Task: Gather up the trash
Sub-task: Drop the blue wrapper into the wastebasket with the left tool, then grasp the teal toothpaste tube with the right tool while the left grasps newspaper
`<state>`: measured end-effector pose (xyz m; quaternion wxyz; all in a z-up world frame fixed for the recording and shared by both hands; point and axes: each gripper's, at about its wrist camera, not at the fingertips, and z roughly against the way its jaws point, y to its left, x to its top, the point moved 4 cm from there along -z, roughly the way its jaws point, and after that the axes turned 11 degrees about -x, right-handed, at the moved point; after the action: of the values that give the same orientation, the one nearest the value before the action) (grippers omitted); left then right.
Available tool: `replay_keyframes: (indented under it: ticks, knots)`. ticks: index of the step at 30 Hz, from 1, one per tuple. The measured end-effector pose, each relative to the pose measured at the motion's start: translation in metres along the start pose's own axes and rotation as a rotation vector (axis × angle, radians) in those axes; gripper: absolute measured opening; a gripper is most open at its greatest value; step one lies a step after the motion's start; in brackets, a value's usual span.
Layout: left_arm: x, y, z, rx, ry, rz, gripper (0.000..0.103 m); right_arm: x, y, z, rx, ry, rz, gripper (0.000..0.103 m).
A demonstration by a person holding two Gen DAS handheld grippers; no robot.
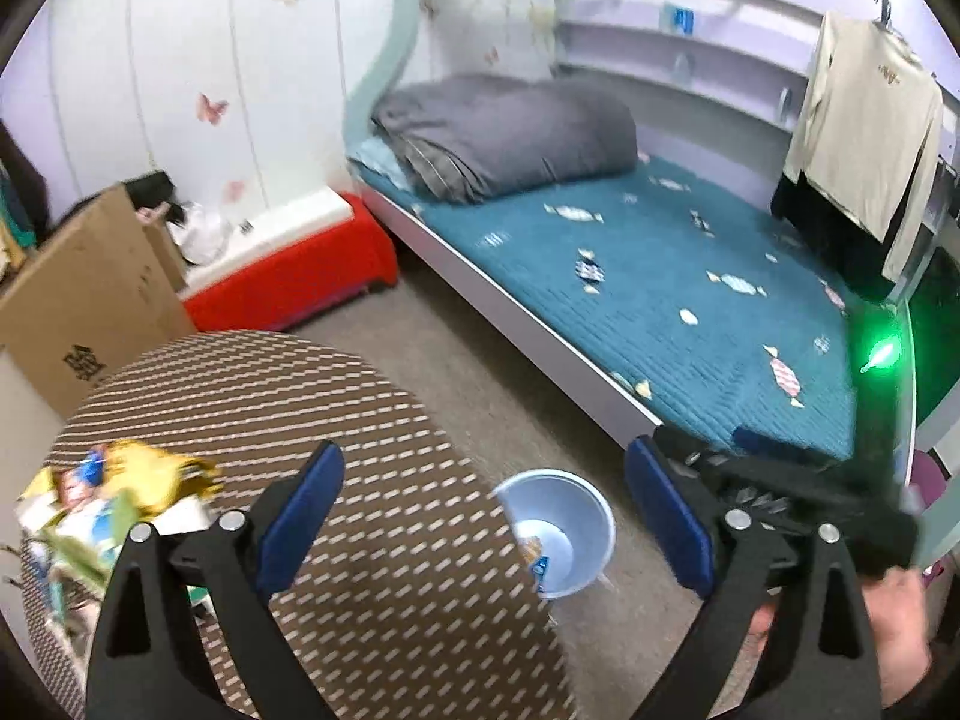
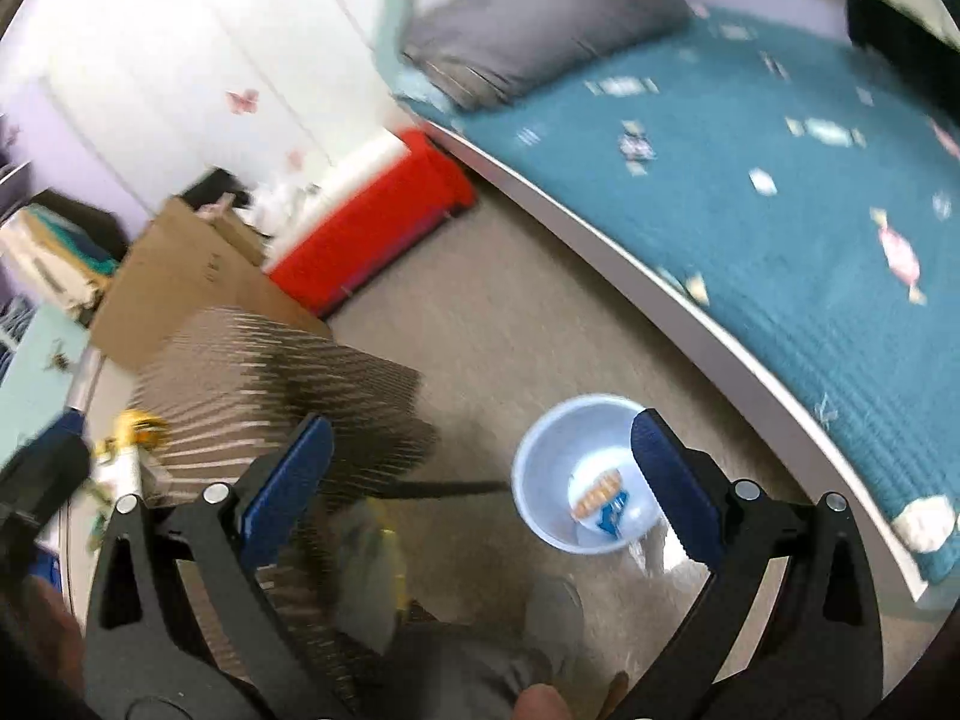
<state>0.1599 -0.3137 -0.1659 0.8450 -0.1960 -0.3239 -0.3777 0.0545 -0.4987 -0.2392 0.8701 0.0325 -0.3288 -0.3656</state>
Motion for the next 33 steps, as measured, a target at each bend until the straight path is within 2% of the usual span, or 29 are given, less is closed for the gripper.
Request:
replay_keyframes:
  ticks: [5, 11, 15, 18, 22, 31, 32, 33]
  knots:
    - [-0.018, 0.025, 0.061, 0.032, -0.084, 0.04, 0.094, -0.008, 0.057, 0.056, 0.052, -0.105, 0.122, 0.097]
    - [-0.048, 0.066, 0.121, 0.078, -0.155, 0.127, 0.097, -0.028, 0.12, 0.097, 0.102, -0.127, 0.255, 0.097]
    - [-0.072, 0.094, 0.149, 0.129, -0.186, 0.179, 0.098, -0.046, 0.166, 0.104, 0.131, -0.113, 0.375, 0.097]
    - [-0.096, 0.118, 0.168, 0.187, -0.205, 0.221, 0.098, -0.064, 0.201, 0.1, 0.155, -0.074, 0.455, 0.097]
    - [-0.13, 0.154, 0.189, 0.263, -0.207, 0.281, 0.098, -0.088, 0.254, 0.087, 0.233, -0.008, 0.549, 0.097]
    - [-0.209, 0.253, 0.224, 0.441, -0.144, 0.465, 0.098, -0.136, 0.386, 0.036, 0.396, 0.162, 0.734, 0.097]
    - [-0.214, 0.261, 0.227, 0.45, -0.139, 0.477, 0.098, -0.142, 0.397, 0.03, 0.408, 0.183, 0.748, 0.096]
    - [-0.219, 0.271, 0.228, 0.461, -0.13, 0.489, 0.098, -0.147, 0.404, 0.025, 0.417, 0.207, 0.758, 0.09]
